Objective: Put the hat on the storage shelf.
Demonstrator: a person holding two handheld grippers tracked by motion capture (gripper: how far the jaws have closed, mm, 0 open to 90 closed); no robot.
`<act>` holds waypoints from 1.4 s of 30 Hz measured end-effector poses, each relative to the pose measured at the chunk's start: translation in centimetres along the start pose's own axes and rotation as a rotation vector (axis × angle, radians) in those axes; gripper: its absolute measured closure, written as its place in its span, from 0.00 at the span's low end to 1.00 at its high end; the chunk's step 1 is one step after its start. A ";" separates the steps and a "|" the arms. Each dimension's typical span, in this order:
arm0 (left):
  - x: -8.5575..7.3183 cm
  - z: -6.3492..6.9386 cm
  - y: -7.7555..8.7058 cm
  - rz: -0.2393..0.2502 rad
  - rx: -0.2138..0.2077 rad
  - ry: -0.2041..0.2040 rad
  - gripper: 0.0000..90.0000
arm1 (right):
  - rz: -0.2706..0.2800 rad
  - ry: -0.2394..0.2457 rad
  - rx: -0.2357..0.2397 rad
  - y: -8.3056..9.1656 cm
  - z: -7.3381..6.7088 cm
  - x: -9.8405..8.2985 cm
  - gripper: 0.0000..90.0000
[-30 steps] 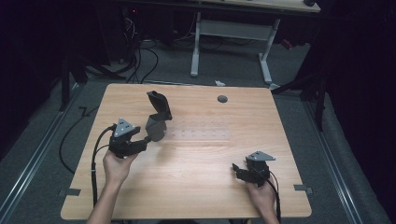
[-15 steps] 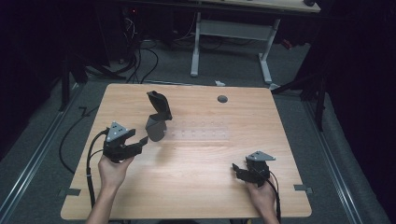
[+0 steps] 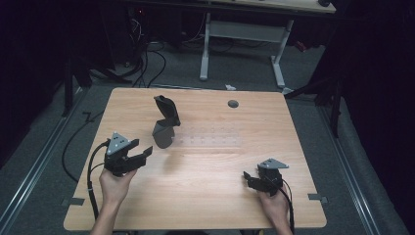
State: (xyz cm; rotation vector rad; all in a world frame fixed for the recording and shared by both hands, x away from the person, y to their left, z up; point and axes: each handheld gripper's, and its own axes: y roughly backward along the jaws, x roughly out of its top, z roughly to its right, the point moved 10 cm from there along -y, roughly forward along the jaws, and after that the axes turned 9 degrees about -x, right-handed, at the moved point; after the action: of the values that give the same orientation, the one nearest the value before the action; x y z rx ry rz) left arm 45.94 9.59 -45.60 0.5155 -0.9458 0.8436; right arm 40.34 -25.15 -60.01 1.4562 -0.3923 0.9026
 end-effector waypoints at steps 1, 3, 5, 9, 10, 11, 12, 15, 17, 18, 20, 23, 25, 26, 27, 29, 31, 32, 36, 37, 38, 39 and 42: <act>-0.1 0.0 0.1 -0.001 0.001 0.001 0.45 | 0.000 0.000 0.000 0.0 0.0 0.0 0.38; -0.4 0.1 0.3 -0.002 0.002 0.000 0.45 | 0.001 0.003 0.000 0.0 0.0 0.0 0.37; -0.6 0.2 0.5 -0.003 -0.002 0.002 0.45 | 0.001 0.003 0.000 0.0 0.0 0.0 0.38; -1.0 0.4 0.7 -0.003 -0.011 0.019 0.45 | 0.000 0.000 0.000 0.0 0.0 0.0 0.37; -1.1 0.5 0.7 -0.005 -0.012 0.017 0.45 | 0.000 0.000 0.000 0.0 0.0 0.0 0.38; -1.2 0.5 0.7 -0.008 -0.013 0.019 0.45 | 0.000 -0.001 0.000 0.0 0.0 0.0 0.38; -1.4 0.5 0.7 -0.012 -0.013 0.016 0.45 | 0.000 0.000 0.000 0.0 0.0 0.0 0.38; -1.7 0.8 0.8 -0.018 -0.018 0.013 0.45 | 0.002 0.003 0.000 0.0 0.0 0.0 0.37; -2.0 0.9 0.8 -0.022 -0.022 0.014 0.45 | 0.001 0.003 0.000 0.0 0.0 0.0 0.37; -2.2 1.0 0.8 -0.025 -0.024 0.013 0.45 | 0.002 0.004 0.001 0.0 0.0 0.0 0.37; -2.6 1.1 0.8 -0.034 -0.025 0.015 0.45 | 0.001 0.003 0.000 0.0 0.0 0.0 0.37; -3.1 1.2 0.9 -0.046 -0.028 0.021 0.45 | 0.001 0.002 0.000 0.0 0.0 0.0 0.37; -3.5 1.3 0.9 -0.052 -0.029 0.019 0.45 | 0.001 0.001 0.000 0.0 0.0 0.0 0.37; -3.6 1.3 0.9 -0.055 -0.030 0.021 0.45 | 0.002 0.004 0.000 0.0 0.0 0.0 0.37; -3.8 1.4 0.8 -0.056 -0.031 0.022 0.45 | 0.002 0.004 0.000 0.0 0.0 0.0 0.37; -4.1 1.4 0.8 -0.064 -0.033 0.026 0.45 | 0.001 0.002 0.000 0.0 0.0 0.0 0.38; -4.4 1.4 0.7 -0.073 -0.034 0.032 0.45 | 0.002 0.004 0.000 0.0 0.0 0.0 0.37; -4.6 1.5 0.7 -0.078 -0.033 0.034 0.45 | 0.001 0.002 0.000 0.0 0.0 0.0 0.37; -5.3 1.5 0.6 -0.092 -0.031 0.029 0.46 | 0.001 0.001 0.000 0.0 0.0 0.0 0.37; -5.5 1.5 0.5 -0.097 -0.029 0.024 0.45 | 0.001 0.001 0.000 0.0 0.0 0.0 0.37; -5.7 1.5 0.5 -0.101 -0.027 0.018 0.45 | 0.002 0.004 0.000 0.0 0.0 0.0 0.37; -6.0 1.6 0.4 -0.109 -0.026 0.009 0.45 | 0.002 0.004 0.000 0.0 0.0 0.0 0.37; -6.7 1.8 0.3 -0.126 -0.028 -0.005 0.45 | 0.001 0.001 0.000 0.0 0.0 0.0 0.37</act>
State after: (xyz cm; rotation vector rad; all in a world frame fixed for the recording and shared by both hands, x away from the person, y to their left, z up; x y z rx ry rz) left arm 42.73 5.82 -50.42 0.5476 -0.9188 0.7155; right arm 40.34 -25.14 -60.00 1.4558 -0.3923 0.9040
